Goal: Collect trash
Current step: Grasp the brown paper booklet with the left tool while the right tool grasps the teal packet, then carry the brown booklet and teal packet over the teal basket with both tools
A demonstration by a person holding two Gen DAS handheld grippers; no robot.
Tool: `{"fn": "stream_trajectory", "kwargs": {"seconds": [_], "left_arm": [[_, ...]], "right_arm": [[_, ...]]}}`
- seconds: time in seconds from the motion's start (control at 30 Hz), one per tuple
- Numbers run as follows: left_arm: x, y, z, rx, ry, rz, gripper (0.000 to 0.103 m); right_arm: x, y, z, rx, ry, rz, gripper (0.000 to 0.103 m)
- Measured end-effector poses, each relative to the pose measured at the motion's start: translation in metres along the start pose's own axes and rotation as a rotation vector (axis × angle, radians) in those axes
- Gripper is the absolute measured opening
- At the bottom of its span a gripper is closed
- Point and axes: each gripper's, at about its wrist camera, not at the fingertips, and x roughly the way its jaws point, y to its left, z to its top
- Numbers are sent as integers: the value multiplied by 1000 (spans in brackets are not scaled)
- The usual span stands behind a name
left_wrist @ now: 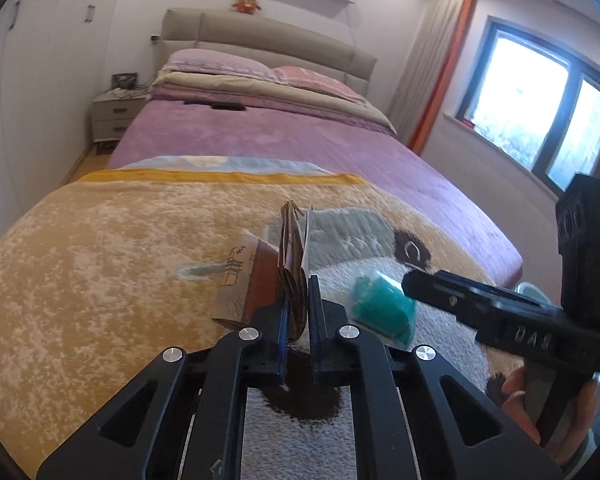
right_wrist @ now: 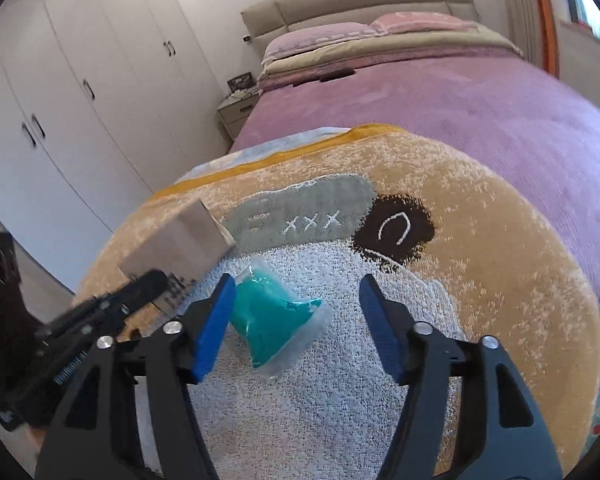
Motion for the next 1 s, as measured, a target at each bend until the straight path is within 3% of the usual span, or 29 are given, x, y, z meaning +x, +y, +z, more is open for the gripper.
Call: {"fn": "stream_trajectory", "kwargs": {"seconds": [0.1, 0.27, 0.43, 0.53, 0.77, 1.0], "left_arm": [[-1, 7, 1, -32, 1, -3, 7], [-3, 7, 1, -27, -1, -6, 7], [-6, 2, 0, -4, -15, -2, 7], [-8, -5, -1, 29, -32, 17, 7], [-19, -27, 0, 78, -59, -8, 7], [-40, -74, 2, 133, -89, -101, 7]], "right_arm": [[8, 18, -1, -88, 33, -4, 67], [20, 40, -7, -198, 63, -89, 67], [16, 34, -7, -172, 45, -96, 46], [6, 28, -7, -151, 15, -88, 43], [-36, 9, -14, -101, -67, -154, 42], [-119, -37, -30, 25, -214, -239, 42]]}}
